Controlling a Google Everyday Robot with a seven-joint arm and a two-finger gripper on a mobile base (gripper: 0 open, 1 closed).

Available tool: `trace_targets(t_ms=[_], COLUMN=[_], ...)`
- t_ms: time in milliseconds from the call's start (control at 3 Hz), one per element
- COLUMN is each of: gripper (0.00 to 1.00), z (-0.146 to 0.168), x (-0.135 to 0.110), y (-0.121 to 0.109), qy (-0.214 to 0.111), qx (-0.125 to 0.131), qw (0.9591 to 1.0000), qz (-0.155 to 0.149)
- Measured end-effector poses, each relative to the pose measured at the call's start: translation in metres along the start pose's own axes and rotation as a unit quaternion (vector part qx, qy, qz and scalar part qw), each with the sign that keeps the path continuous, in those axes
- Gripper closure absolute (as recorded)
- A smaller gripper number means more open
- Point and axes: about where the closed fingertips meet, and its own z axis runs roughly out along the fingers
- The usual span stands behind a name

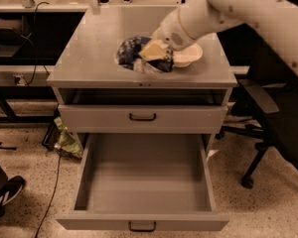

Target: Place blue chip bag into middle drawer

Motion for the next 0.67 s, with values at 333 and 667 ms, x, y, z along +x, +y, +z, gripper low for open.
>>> trace_targets(t_ms=[333,667], gripper=[1.00,1.00], z=[-0.037,-0.053], x=[0.039,0.089], y=[0.032,0.068], qy=[0.002,-0.015], qx=[-0.004,-0.030], qw=[1.0000,0.9988], qz=[0.005,0.036])
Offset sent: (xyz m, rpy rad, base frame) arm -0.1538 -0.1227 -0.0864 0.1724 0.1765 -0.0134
